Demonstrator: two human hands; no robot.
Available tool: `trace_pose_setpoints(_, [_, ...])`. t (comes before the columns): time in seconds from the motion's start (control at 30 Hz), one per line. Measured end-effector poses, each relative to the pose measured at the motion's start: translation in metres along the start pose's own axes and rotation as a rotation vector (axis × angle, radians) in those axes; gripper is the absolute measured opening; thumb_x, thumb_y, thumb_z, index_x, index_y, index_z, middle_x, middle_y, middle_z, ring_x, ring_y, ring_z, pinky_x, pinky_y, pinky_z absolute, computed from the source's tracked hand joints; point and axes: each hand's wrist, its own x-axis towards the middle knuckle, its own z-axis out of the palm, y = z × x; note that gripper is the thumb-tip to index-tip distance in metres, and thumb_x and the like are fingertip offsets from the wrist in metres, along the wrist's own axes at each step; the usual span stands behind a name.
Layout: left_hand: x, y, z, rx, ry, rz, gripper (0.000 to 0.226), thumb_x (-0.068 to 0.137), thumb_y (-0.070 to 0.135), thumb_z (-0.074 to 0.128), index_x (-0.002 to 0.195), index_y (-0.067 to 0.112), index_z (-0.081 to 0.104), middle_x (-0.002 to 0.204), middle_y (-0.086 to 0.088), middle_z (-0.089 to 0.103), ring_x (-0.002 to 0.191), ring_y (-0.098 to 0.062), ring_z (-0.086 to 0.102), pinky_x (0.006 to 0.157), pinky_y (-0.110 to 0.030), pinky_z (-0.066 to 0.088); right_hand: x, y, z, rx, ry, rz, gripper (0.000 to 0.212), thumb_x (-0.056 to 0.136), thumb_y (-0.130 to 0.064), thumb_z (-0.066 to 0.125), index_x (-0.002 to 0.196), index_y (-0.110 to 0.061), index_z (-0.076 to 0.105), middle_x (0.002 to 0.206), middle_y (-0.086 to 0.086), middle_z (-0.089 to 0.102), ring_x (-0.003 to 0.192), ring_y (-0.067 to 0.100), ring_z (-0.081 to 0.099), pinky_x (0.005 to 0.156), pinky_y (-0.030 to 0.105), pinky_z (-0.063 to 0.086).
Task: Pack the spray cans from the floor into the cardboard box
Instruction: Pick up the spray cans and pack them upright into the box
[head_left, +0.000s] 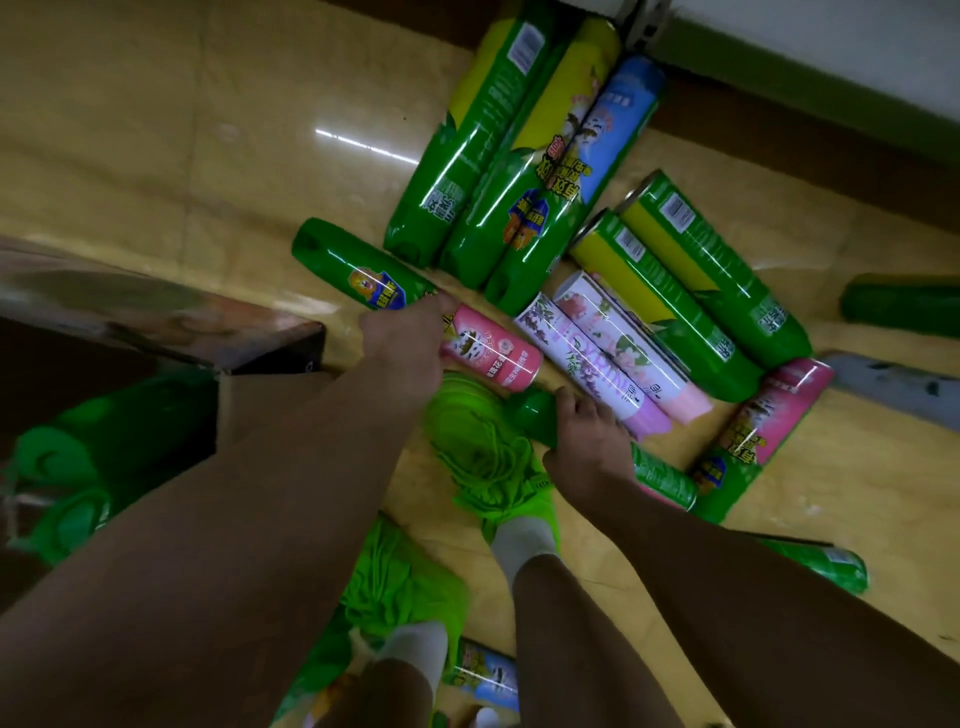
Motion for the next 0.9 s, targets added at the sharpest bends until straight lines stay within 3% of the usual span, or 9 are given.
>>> trace_pose_setpoints(0.1, [-0.051,0.012,-0.013,-0.024,0.125,0.129,0.051,0.064,0.018,0.088,0.106,0.015,0.059,0.091,-0.002,0.061,0.077,-0.019,0.067,0.061,-0.024,0.060,-0.024,0.000,-0.023,0.055,0.035,0.001,0.076,0.073,-0.025,0.070,0.140,-0.008,0.038,0.127,0.016,0.055,0.113,0.037,0.053,0.084,0.042,0.048])
trace_pose_setpoints(0.2, [-0.104,0.026,-0.028,-0.064,0.174,0.309,0.058,0.063,0.019,0.089,0.109,0.012,0.053,0.088,0.001,0.061,0.068,-0.007,0.056,0.049,-0.004,0.040,-0.052,-0.002,-0.052,0.119,0.094,-0.008,0.079,0.068,-0.022,0.074,0.139,-0.007,0.043,0.117,0.017,0.060,0.104,0.039,0.057,0.076,0.041,0.048])
trace_pose_setpoints(0.33, [-0.156,0.052,-0.053,-0.109,0.138,0.455,0.062,0.061,0.023,0.088,0.110,0.019,0.051,0.093,0.003,0.069,0.078,-0.015,0.065,0.072,-0.023,0.050,-0.081,-0.014,-0.102,0.131,0.181,-0.026,0.077,0.067,-0.023,0.076,0.136,-0.008,0.045,0.111,0.018,0.062,0.101,0.039,0.058,0.072,0.040,0.047])
trace_pose_setpoints(0.43, [-0.189,0.072,-0.081,-0.173,0.115,0.548,0.067,0.055,0.028,0.087,0.111,0.022,0.050,0.090,0.006,0.071,0.082,-0.017,0.070,0.078,-0.036,0.057,-0.100,-0.034,-0.145,0.135,0.259,-0.073,0.075,0.070,-0.022,0.077,0.137,-0.009,0.045,0.108,0.019,0.063,0.097,0.040,0.059,0.070,0.038,0.043])
trace_pose_setpoints(0.6, [-0.245,0.101,-0.159,-0.165,0.199,0.682,0.070,0.058,0.021,0.090,0.116,0.023,0.049,0.093,0.013,0.064,0.085,-0.012,0.064,0.076,-0.026,0.050,-0.131,-0.094,-0.213,0.221,0.428,-0.158,0.078,0.065,-0.021,0.084,0.134,-0.007,0.050,0.099,0.022,0.067,0.089,0.040,0.064,0.069,0.035,0.045])
trace_pose_setpoints(0.77, [-0.274,0.114,-0.250,-0.197,0.257,0.688,0.075,0.062,0.019,0.089,0.123,0.022,0.045,0.108,0.006,0.064,0.096,-0.012,0.064,0.081,-0.025,0.049,-0.165,-0.184,-0.269,0.304,0.495,-0.340,0.086,0.065,-0.024,0.086,0.141,-0.011,0.048,0.111,0.018,0.069,0.102,0.035,0.063,0.079,0.031,0.047])
trace_pose_setpoints(0.9, [-0.284,0.108,-0.312,-0.256,0.352,0.661,0.077,0.060,0.022,0.090,0.123,0.024,0.046,0.111,0.005,0.066,0.101,-0.013,0.065,0.093,-0.040,0.054,-0.196,-0.260,-0.306,0.395,0.559,-0.497,0.080,0.063,-0.023,0.087,0.136,-0.013,0.053,0.114,0.011,0.069,0.104,0.029,0.062,0.081,0.022,0.040])
